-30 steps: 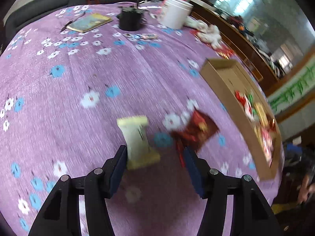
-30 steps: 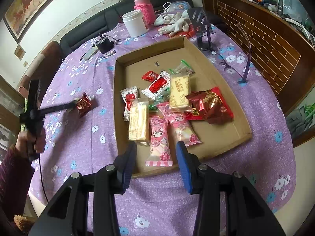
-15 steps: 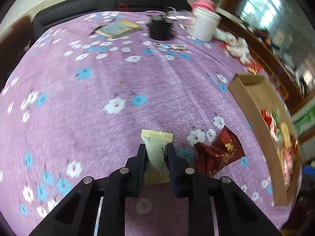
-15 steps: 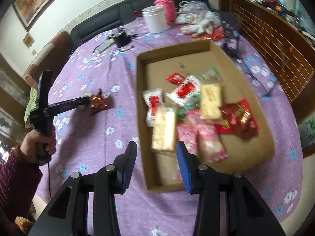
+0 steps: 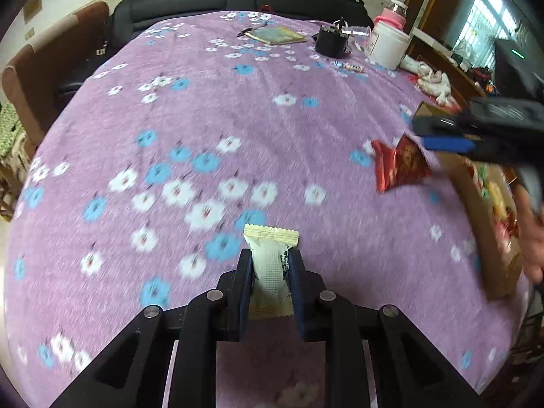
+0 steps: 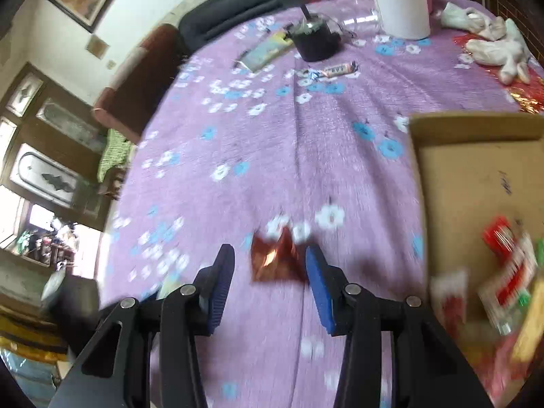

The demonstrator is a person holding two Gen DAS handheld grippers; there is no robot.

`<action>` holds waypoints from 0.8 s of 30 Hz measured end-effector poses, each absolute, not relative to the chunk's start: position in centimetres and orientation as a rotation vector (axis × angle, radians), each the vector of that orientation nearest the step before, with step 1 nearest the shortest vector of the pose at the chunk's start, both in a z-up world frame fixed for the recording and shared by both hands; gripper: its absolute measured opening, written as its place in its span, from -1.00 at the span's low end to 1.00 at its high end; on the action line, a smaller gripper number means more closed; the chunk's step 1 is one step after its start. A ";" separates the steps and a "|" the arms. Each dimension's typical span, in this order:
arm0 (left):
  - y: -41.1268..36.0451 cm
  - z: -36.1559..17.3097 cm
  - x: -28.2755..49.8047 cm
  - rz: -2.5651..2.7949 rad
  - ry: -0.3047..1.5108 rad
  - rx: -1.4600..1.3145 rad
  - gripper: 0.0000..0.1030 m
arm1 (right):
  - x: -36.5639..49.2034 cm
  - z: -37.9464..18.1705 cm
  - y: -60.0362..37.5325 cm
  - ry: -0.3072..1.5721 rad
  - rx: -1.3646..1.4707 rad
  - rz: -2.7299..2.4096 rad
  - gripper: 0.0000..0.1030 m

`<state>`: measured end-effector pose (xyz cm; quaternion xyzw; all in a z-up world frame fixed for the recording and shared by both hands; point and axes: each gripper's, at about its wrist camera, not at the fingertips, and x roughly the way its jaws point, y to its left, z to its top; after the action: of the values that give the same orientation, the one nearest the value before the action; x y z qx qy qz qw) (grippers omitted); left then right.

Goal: Organize snacks
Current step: 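Grasp a white packet with the left gripper while the right grasps a red-brown candy, then carry the white packet and red-brown candy over the cardboard tray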

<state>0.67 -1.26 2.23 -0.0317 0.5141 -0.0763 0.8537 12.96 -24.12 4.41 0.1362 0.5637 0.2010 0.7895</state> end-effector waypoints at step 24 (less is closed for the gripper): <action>0.4 2.0 -0.5 -0.157 1.065 -0.088 -0.59 | 4.9 4.9 -18.2 1.284 -0.164 0.738 -0.14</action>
<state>-0.53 0.36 2.00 -0.0420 0.5069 -0.0749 0.8577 4.93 -18.21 4.87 -0.0744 0.5841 0.3358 0.7352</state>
